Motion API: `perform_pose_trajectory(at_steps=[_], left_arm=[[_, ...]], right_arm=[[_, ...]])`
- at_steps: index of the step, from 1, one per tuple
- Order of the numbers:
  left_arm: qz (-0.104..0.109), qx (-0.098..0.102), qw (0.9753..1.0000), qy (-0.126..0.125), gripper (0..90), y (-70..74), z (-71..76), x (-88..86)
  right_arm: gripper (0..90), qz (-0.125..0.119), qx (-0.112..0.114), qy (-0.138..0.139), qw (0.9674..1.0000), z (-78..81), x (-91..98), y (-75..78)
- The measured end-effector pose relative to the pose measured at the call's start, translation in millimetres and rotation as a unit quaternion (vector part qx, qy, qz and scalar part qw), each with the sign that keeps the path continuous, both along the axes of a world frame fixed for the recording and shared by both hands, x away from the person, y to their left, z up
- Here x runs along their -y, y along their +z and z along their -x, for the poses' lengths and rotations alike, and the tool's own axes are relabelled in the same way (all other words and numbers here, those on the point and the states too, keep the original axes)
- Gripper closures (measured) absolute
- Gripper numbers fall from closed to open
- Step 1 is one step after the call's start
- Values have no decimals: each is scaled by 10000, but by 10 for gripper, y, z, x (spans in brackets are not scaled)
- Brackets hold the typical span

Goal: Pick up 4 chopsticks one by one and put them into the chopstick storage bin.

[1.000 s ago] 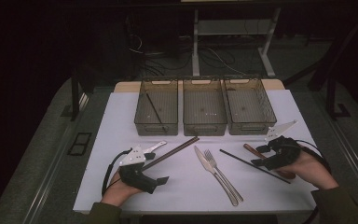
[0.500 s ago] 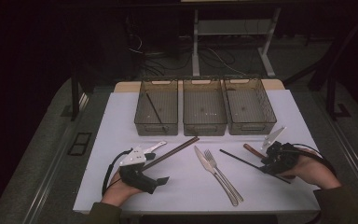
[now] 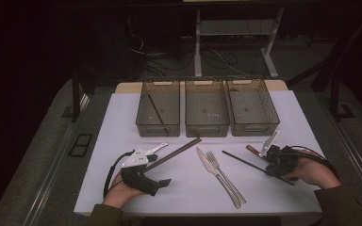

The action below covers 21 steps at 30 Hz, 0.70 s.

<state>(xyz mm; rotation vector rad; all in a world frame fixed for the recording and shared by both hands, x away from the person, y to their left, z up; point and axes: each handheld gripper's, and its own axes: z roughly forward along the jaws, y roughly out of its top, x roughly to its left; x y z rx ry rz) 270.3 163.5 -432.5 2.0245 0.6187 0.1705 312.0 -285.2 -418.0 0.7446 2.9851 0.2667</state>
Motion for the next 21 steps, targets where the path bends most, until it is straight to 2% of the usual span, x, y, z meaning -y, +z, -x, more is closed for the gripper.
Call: perform_pose_trajectory(at_steps=[13,15,21], left_arm=[[3,4,10000,-11,0,-4,4,15],[-12,0,10000,-15,0,-2,3,11],[-8,0,10000,-14,0,-1,4,11]], right_arm=[[843,270,-136,73,9995,-26,-79,-18],[852,342,-75,123,9993,-39,-76,-21],[856,402,-96,107,9991,-41,-93,-17]])
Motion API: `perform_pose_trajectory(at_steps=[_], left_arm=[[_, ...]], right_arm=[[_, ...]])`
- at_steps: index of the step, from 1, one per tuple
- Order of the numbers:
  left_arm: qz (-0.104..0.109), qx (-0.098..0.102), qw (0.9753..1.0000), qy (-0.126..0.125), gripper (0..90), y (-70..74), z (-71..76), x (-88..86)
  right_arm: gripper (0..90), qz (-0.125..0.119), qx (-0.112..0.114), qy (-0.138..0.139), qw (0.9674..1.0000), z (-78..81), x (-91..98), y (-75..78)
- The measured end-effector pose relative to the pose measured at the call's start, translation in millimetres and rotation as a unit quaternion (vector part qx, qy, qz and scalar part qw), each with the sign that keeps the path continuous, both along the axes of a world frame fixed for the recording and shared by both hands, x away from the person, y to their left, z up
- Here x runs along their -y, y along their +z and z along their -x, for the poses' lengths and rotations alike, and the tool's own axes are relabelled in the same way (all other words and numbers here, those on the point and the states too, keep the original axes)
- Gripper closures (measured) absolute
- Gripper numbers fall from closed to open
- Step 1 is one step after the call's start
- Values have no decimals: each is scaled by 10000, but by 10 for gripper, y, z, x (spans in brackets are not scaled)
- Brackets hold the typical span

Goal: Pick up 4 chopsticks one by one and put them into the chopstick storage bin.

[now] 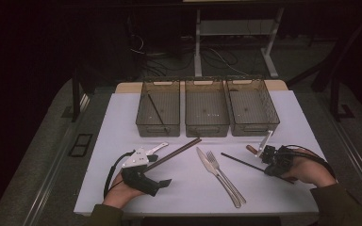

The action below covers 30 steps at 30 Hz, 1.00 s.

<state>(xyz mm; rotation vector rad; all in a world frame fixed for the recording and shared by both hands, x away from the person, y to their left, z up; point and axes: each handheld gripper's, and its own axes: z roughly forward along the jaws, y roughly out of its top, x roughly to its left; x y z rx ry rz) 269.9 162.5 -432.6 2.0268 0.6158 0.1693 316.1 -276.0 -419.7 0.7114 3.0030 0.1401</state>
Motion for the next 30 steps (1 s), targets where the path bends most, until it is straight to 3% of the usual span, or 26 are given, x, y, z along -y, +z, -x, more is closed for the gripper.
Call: perform_pose_trajectory(at_steps=[10,15,22,30], left_arm=[[-10,9,10000,-9,0,2,-1,-5],[-5,11,10000,-5,0,4,-1,-6],[2,12,10000,0,0,7,0,-8],[7,18,10000,0,0,10,2,-5]], right_arm=[[857,-177,-84,-238,9995,6,44,21],[857,-406,-128,-356,9985,22,77,64],[857,-671,3,-380,9970,11,128,96],[857,-1283,87,-531,9903,27,180,171]])
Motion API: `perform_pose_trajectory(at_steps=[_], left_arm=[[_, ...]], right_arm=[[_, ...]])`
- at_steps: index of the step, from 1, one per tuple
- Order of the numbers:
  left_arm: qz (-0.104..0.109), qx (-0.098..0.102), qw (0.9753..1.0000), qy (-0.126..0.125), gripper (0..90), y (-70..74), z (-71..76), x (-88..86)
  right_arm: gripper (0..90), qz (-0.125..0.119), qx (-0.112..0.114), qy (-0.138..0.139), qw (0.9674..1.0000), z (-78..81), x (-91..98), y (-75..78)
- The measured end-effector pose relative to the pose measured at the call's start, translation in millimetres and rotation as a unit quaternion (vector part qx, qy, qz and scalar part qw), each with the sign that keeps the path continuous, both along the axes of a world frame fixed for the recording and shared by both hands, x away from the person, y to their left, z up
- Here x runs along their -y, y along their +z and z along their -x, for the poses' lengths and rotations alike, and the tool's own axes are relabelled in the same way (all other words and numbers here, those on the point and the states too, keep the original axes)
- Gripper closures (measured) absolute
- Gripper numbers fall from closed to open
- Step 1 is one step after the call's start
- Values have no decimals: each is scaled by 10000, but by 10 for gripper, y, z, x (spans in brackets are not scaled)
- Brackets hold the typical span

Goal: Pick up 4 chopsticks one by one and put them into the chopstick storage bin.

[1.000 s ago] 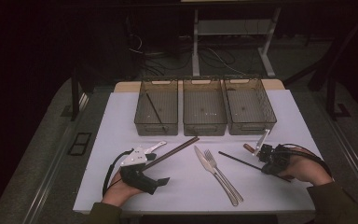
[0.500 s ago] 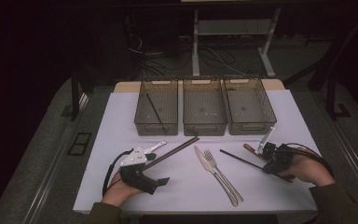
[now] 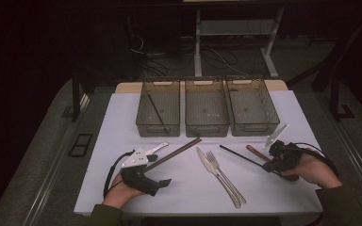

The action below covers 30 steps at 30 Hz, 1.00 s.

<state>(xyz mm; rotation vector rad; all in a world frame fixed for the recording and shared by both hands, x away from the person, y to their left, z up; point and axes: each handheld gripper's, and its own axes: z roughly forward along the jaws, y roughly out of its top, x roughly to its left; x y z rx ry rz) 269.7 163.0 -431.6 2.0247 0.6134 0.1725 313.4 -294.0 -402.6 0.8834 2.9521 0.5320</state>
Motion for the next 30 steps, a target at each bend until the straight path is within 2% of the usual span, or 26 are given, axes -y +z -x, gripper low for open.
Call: perform_pose_trajectory(at_steps=[8,17,22,30], left_arm=[[5,-1,10000,3,0,2,1,0],[3,2,10000,1,0,3,1,0],[7,5,10000,4,0,4,1,-1],[16,12,10000,4,0,0,0,6]], right_arm=[[857,-468,104,-184,9987,14,36,40],[857,-1044,322,-289,9936,17,72,111],[857,-1380,456,-456,9883,12,90,159],[856,-1918,692,-701,9765,-3,98,188]])
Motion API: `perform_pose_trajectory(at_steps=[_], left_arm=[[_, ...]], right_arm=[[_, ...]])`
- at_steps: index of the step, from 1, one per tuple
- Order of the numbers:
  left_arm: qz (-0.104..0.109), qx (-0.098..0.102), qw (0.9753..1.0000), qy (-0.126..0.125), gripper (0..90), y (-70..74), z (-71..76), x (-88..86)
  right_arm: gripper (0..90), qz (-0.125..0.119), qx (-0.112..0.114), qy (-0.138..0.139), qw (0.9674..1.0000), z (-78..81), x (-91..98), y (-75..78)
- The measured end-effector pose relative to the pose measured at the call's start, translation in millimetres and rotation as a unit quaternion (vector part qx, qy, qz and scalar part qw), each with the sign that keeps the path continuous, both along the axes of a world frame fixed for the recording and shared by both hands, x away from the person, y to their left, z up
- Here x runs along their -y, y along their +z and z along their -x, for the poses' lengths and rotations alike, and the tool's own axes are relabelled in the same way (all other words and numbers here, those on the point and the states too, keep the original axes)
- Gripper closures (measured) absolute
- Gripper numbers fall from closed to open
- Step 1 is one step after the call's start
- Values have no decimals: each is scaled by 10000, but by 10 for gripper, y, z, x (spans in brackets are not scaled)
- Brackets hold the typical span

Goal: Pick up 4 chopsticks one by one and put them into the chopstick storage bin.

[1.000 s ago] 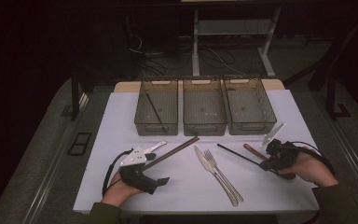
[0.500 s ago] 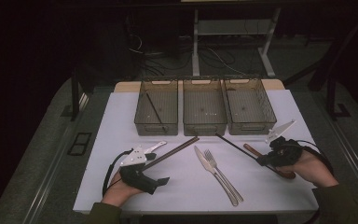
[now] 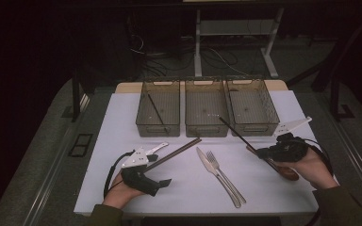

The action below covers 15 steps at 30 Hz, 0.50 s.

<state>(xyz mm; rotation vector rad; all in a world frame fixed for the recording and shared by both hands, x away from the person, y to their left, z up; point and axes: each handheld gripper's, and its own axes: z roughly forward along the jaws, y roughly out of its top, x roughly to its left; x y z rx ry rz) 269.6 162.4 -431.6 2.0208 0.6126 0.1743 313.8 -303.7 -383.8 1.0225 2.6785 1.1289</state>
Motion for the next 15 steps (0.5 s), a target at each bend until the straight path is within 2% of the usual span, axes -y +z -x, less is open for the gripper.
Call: perform_pose_trajectory(at_steps=[10,15], left_arm=[[11,-8,10000,9,0,-1,2,6],[13,-5,10000,7,0,0,-1,1]], right_arm=[[856,-499,200,-172,9984,-44,-56,24],[857,-651,328,-281,9969,-64,-96,46]])
